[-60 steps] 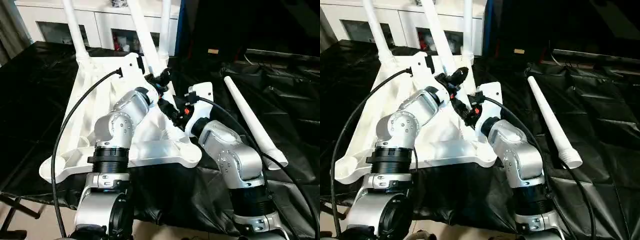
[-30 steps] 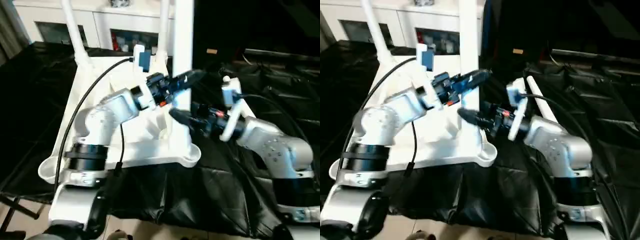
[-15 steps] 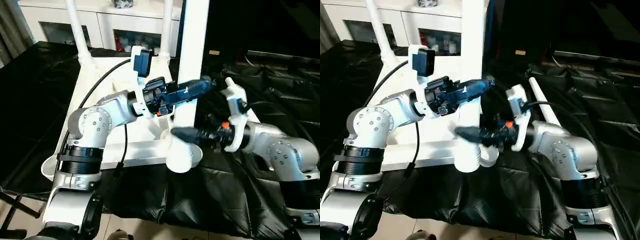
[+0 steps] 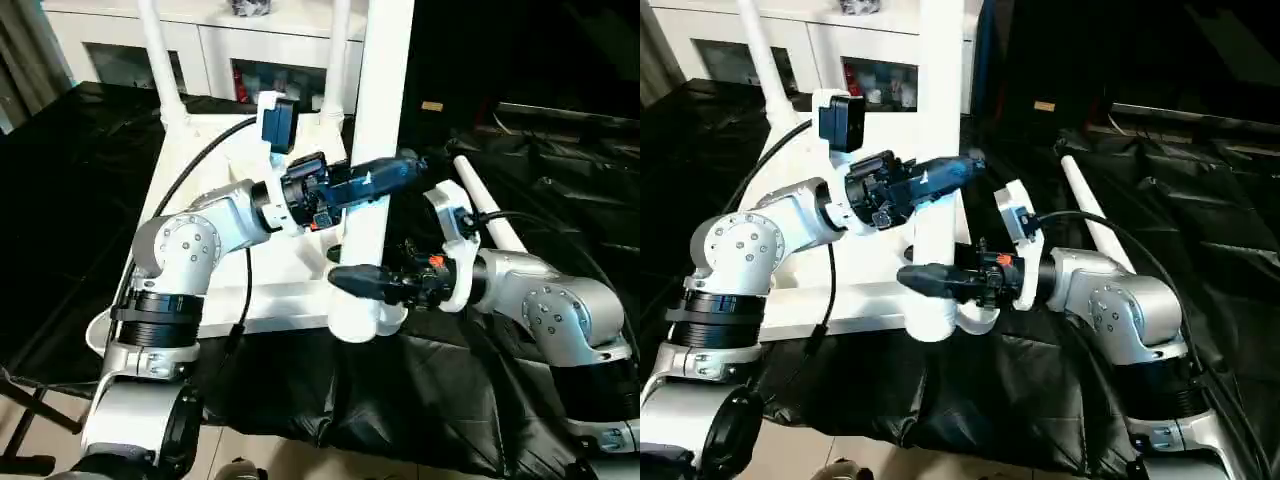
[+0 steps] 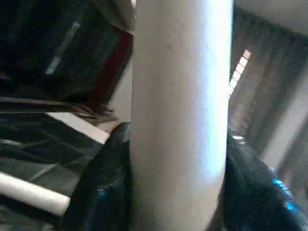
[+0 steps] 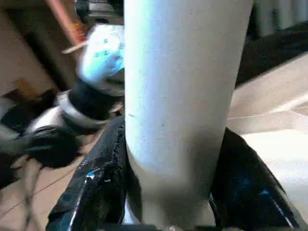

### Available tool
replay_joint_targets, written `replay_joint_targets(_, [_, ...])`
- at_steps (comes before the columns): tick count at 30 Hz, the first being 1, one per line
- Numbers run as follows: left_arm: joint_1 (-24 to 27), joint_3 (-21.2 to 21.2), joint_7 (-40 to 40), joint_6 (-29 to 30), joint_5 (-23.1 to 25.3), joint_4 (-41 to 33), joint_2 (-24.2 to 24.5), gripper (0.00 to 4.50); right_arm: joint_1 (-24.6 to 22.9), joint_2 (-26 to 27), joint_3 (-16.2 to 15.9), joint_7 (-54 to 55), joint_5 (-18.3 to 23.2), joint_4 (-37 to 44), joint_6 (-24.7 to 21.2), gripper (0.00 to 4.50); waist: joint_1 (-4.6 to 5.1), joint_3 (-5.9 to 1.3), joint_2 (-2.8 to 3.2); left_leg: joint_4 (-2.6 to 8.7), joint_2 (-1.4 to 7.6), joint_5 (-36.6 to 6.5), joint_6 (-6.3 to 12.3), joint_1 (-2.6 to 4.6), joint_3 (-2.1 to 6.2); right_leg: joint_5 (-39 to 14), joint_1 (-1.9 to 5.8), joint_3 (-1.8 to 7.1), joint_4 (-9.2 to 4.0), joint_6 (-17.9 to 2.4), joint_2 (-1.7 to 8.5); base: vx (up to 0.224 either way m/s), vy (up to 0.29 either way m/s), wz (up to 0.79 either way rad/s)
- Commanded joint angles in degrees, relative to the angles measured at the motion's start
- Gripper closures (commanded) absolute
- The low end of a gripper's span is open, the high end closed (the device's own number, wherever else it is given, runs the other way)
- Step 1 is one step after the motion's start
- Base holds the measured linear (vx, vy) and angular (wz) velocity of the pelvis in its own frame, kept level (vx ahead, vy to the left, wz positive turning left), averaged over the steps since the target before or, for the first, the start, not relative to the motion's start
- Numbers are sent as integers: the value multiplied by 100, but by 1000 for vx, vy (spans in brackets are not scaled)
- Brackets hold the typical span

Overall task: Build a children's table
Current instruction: Pick table leg

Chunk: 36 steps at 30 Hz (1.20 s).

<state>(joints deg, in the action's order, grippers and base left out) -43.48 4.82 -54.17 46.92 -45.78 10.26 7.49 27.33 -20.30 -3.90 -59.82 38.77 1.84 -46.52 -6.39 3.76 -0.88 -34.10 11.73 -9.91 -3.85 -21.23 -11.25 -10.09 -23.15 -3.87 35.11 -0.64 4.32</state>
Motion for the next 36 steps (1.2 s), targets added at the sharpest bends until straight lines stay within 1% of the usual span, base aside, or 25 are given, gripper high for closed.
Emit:
replay_joint_targets(1, [-177, 86, 276, -164, 70, -4, -86, 180, -19, 56, 130, 340, -119, 33, 55, 255, -4, -467, -21, 332, 114, -713, -12, 67, 80, -1119, 332, 247, -398, -1017, 336, 0, 0, 0])
replay_joint_targets(3, [-156, 52, 398, -273, 205, -33, -80, 152, -30, 124, 163, 484, -137, 94, 80, 258, -4, -467, -19, 338, 115, -727, -11, 63, 84, -1117, 335, 244, -395, -1005, 337, 0, 0, 0])
replay_joint_targets(4, [-1, -298, 689, -840, 903, -315, -7, 145, -31, 363, 208, 1161, -454, 196, 268, 259, -10, -460, -15, 358, 146, -716, -16, 62, 106, -1125, 326, 251, -412, -947, 353, 0, 0, 0])
replay_joint_targets(6, [10, -272, 1001, -825, 999, -374, -79, 140, -3, 457, 212, 1493, -596, 182, 252, 259, 18, -471, -10, 356, 141, -669, -95, 74, 99, -1065, 324, 248, -382, -894, 343, 0, 0, 0])
replay_joint_targets(7, [-5, -257, 1451, -824, 1197, -366, -153, 139, 0, 533, 228, 1659, -643, 230, 273, 260, 21, -465, -23, 349, 131, -692, -115, 68, 89, -1033, 331, 255, -376, -902, 340, 0, 0, 0])
replay_joint_targets(10, [24, -319, 2319, -788, 1577, -441, -297, 139, 8, 731, 275, 2101, -711, 354, 293, 261, 25, -462, -18, 349, 121, -731, -103, 64, 88, -1091, 331, 255, -387, -858, 332, 0, 0, 0])
replay_joint_targets(11, [53, -310, 2577, -724, 1619, -494, -377, 166, 16, 780, 273, 2205, -747, 384, 305, 261, 22, -461, -19, 351, 126, -735, -114, 68, 93, -1127, 326, 255, -391, -816, 337, 0, 0, 0])
replay_joint_targets(13, [103, -289, 2961, -807, 1762, -552, -525, 173, 24, 869, 292, 2355, -759, 440, 299, 261, 26, -461, -22, 350, 133, -746, -106, 69, 86, -1087, 319, 258, -398, -848, 334, 0, 0, 0])
replay_joint_targets(14, [107, -290, 2973, -832, 1781, -554, -532, 173, 24, 877, 294, 2369, -761, 445, 299, 261, 21, -462, -28, 344, 123, -740, -92, 66, 83, -1087, 319, 256, -402, -844, 329, 0, 0, 0])
replay_joint_targets(16, [145, -317, 3061, -1058, 1973, -577, -580, 199, 24, 943, 309, 2493, -781, 490, 302, 261, 24, -461, -33, 348, 110, -704, -68, 50, 86, -1088, 327, 254, -411, -785, 322, 0, 0, 0])
replay_joint_targets(17, [133, -182, 3174, -1131, 1905, -581, -700, 213, 31, 973, 316, 2568, -790, 509, 305, 261, 25, -465, -29, 346, 112, -711, -64, 55, 86, -1095, 323, 255, -405, -768, 324, 0, 0, 0])
replay_joint_targets(19, [120, -120, 3160, -1160, 1804, -606, -752, 219, 37, 982, 306, 2620, -791, 531, 311, 261, 22, -460, -31, 345, 108, -721, -66, 50, 84, -1112, 326, 255, -414, -772, 327, 0, 0, 0])
replay_joint_targets(20, [114, -83, 3117, -1117, 1697, -620, -774, 231, 44, 973, 290, 2639, -801, 540, 313, 261, 38, -459, -71, 344, 107, -728, -55, 48, 79, -1131, 323, 253, -419, -754, 318, 0, 0, 0])
replay_joint_targets(21, [113, -76, 3108, -1108, 1675, -623, -779, 244, 46, 971, 287, 2643, -803, 542, 314, 261, 30, -459, -55, 345, 106, -727, -55, 52, 83, -1144, 323, 252, -408, -759, 325, 0, 0, 0])
replay_joint_targets(22, [126, 26, 3032, -1040, 1426, -681, -840, 252, 51, 966, 263, 2597, -766, 572, 310, 261, 41, -456, -47, 344, 103, -725, -54, 44, 83, -1157, 322, 253, -413, -755, 324, 0, 0, 0])
replay_joint_targets(23, [140, 69, 2931, -987, 1302, -699, -851, 255, 45, 980, 303, 2552, -680, 569, 272, 261, 48, -454, -58, 341, 97, -732, -46, 38, 81, -1169, 328, 253, -413, -763, 326, 0, 0, 0])
replay_joint_targets(24, [140, 69, 2931, -987, 1302, -699, -851, 258, 45, 980, 303, 2552, -680, 569, 272, 226, 53, -455, -54, 341, 96, -738, -41, 42, 79, -1184, 323, 252, -415, -767, 326, 0, 0, 0])
replay_joint_targets(26, [165, 67, 2579, -948, 1137, -681, -770, 261, 54, 934, 382, 2492, -602, 484, 214, 191, 66, -453, -55, 345, 98, -758, -7, 50, 80, -1251, 311, 248, -427, -749, 319, 0, 0, 0])
replay_joint_targets(27, [185, 36, 2214, -846, 987, -677, -646, 262, 57, 829, 445, 2310, -484, 393, 141, 187, 66, -455, -50, 343, 97, -748, 12, 49, 76, -1234, 313, 250, -424, -761, 322, 0, 0, 0])
replay_joint_targets(30, [84, 90, 1920, -698, 859, -564, -458, 263, 61, 599, 499, 1864, -250, 312, 32, 170, 64, -458, -53, 337, 105, -721, 36, 61, 73, -1119, 308, 251, -407, -803, 308, 0, 0, 0])
replay_joint_targets(32, [49, 110, 1832, -647, 803, -529, -408, 263, 60, 539, 510, 1744, -188, 296, 0, 150, 58, -453, -48, 338, 103, -696, 53, 47, 74, -1064, 322, 254, -395, -839, 315, 0, 0, 0])
replay_joint_targets(33, [-14, 127, 1538, -564, 641, -492, -297, 264, 66, 376, 483, 1434, -104, 273, -35, 144, 54, -457, -63, 332, 100, -696, 55, 51, 72, -1090, 325, 251, -398, -840, 320, 0, 0, 0])
replay_joint_targets(34, [-17, 127, 1527, -560, 634, -491, -293, 264, 67, 370, 482, 1423, -101, 272, -37, 139, 50, -457, -64, 327, 85, -693, 69, 52, 65, -1124, 333, 250, -403, -848, 318, 0, 0, 0])
replay_joint_targets(35, [-43, 138, 1391, -509, 545, -482, -248, 264, 72, 298, 467, 1285, -63, 262, -59, 121, 46, -456, -56, 333, 107, -653, 60, 49, 72, -1090, 326, 255, -392, -875, 328, 0, 0, 0])
replay_joint_targets(36, [-83, 181, 1215, -425, 390, -463, -206, 264, 92, 216, 463, 1140, -19, 232, -85, 121, 46, -459, -58, 329, 100, -654, 69, 55, 68, -1088, 324, 250, -394, -889, 320, 0, 0, 0])
